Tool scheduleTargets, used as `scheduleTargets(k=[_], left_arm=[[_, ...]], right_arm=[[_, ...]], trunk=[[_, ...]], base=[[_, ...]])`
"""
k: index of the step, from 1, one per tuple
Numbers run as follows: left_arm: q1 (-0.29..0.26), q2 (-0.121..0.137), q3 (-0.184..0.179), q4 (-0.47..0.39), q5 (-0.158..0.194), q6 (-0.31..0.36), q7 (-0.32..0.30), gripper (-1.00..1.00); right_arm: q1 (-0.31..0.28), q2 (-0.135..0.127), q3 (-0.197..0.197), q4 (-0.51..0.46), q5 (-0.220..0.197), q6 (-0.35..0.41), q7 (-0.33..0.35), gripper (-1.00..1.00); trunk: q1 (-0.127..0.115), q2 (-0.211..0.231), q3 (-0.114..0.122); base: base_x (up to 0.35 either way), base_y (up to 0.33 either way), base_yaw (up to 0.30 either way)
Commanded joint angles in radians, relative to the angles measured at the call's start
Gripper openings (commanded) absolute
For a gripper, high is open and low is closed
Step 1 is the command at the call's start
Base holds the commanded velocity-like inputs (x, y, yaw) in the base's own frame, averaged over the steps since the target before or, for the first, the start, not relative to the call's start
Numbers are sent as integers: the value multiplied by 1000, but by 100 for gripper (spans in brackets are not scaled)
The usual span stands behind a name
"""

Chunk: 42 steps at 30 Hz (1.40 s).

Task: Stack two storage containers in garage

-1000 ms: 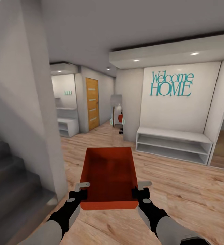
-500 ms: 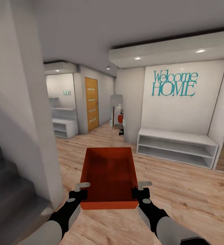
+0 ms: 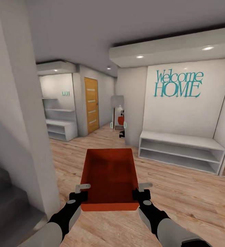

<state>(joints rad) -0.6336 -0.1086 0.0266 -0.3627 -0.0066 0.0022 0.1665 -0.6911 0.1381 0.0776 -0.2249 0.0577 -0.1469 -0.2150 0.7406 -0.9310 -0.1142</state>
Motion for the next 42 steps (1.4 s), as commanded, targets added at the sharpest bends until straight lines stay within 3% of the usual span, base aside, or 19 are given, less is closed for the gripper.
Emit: scheduleTargets(k=[1, 42], left_arm=[[0, 45, 1, 2, 0, 1, 7, -100], [0, 46, 1, 2, 0, 1, 7, -100]], right_arm=[[-1, -2, -18, -5, 16, -2, -9, -100], [-2, -3, -18, -5, 16, 0, -9, -100]], trunk=[[1, -1, -2], [1, -1, -2]], base=[[323, 0, 0], [323, 0, 0]])
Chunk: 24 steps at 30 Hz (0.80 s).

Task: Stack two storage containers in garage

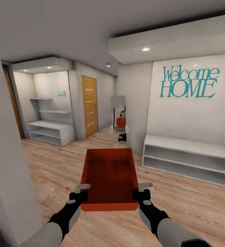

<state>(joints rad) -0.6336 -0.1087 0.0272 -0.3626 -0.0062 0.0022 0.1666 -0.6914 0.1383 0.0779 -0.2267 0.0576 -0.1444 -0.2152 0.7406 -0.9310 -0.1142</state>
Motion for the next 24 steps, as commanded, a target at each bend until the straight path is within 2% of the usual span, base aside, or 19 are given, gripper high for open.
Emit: scheduleTargets(k=[1, 24], left_arm=[[0, 46, 0, 2, 0, 1, 7, -100], [0, 46, 1, 2, 0, 1, 7, -100]], right_arm=[[-2, -3, -18, -3, 16, -2, -9, -100], [-2, -3, -18, -3, 16, -4, -9, -100]], trunk=[[1, -1, -1], [1, -1, -1]], base=[[323, 0, 0], [323, 0, 0]])
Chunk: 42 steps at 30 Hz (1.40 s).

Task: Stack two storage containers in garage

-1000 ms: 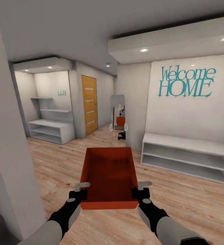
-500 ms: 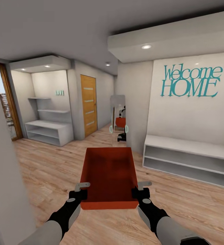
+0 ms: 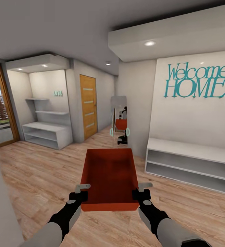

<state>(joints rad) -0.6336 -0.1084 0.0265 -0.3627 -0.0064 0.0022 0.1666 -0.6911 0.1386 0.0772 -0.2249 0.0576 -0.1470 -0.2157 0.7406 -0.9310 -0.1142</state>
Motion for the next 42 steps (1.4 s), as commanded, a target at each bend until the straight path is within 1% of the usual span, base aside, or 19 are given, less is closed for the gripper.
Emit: scheduleTargets(k=[1, 30, 32, 42], left_arm=[[0, 46, 2, 2, 0, 1, 7, -100], [0, 46, 1, 2, 0, 1, 7, -100], [0, 46, 1, 2, 0, 1, 7, -100], [0, 46, 1, 2, 0, 1, 7, -100]], right_arm=[[-2, -4, -17, -5, 16, -2, -9, -100], [-2, -4, -17, -5, 16, -2, -8, -100], [-2, -4, -17, -5, 16, -2, -8, -100], [-2, -3, -17, -5, 16, 4, -9, -100]], trunk=[[1, -1, -2], [1, -1, -2], [1, -1, -2], [1, -1, -2]], base=[[323, 0, 0], [323, 0, 2], [323, 0, 106], [323, 0, 258]])
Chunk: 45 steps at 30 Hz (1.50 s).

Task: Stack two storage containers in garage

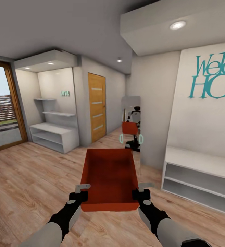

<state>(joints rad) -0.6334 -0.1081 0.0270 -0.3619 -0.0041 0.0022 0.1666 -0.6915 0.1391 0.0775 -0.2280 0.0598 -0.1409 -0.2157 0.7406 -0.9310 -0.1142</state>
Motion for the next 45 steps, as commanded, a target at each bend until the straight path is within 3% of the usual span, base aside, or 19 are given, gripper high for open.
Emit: scheduleTargets(k=[1, 45], left_arm=[[0, 45, 1, 1, -2, 1, 7, -100], [0, 44, 1, 1, -4, 1, 7, -100]], right_arm=[[-2, -4, -18, -2, 14, -3, -9, -100], [-2, -7, -18, -2, 14, -6, -8, -100]], trunk=[[1, -1, -1], [1, -1, -14]], base=[[323, 0, 268], [323, 0, 249]])
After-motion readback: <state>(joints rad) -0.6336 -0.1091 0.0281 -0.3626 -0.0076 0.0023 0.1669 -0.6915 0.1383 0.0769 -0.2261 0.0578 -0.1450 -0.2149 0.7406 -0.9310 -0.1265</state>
